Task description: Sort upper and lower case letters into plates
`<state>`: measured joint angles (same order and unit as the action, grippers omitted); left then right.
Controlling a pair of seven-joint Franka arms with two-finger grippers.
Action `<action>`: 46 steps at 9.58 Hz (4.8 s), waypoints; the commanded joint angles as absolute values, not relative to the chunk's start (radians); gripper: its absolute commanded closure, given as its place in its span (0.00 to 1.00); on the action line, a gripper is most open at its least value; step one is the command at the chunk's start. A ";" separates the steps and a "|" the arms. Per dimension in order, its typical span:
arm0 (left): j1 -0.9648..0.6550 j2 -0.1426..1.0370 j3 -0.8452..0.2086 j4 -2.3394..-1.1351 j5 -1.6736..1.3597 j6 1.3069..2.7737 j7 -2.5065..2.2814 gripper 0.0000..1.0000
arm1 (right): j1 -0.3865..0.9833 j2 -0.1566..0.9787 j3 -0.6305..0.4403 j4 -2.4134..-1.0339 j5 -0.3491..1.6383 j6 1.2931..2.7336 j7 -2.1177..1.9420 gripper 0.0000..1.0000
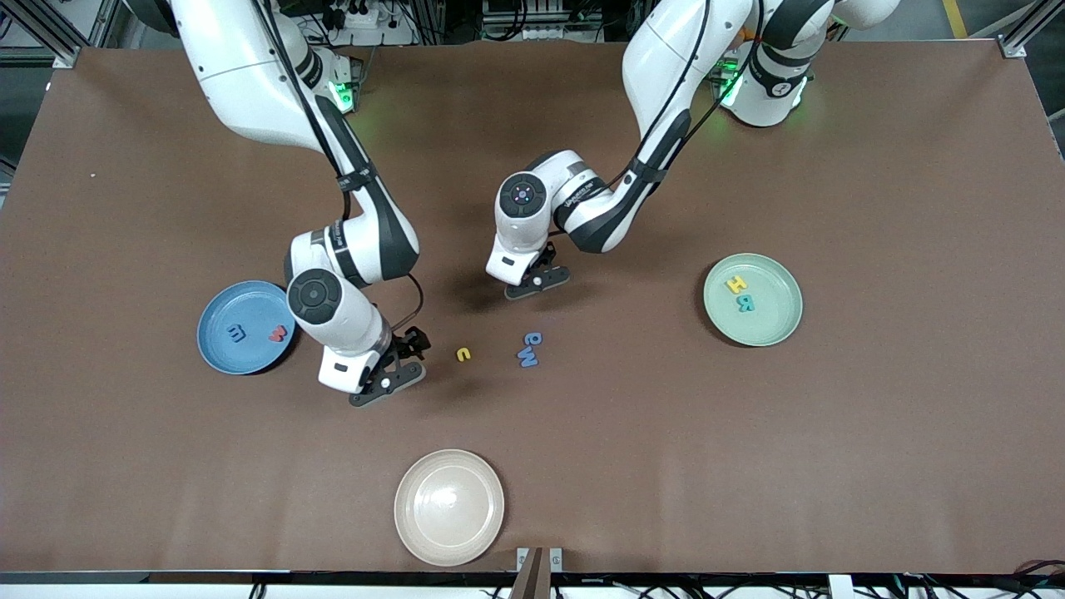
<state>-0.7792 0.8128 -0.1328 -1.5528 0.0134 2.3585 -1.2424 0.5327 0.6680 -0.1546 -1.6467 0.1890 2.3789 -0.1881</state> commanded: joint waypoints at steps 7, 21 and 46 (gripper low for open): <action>-0.599 0.617 -0.135 -1.589 0.037 1.966 -0.943 1.00 | 0.623 0.748 -0.146 -1.600 0.221 2.436 -0.120 0.00; -0.132 0.259 -0.144 -2.155 0.134 2.175 -0.106 0.00 | 0.703 0.827 -0.181 -1.568 0.195 2.451 -0.054 0.00; -0.526 0.922 -0.199 -1.473 0.425 2.824 -0.021 0.00 | 0.429 0.422 -0.462 -2.019 0.034 2.275 -0.459 0.00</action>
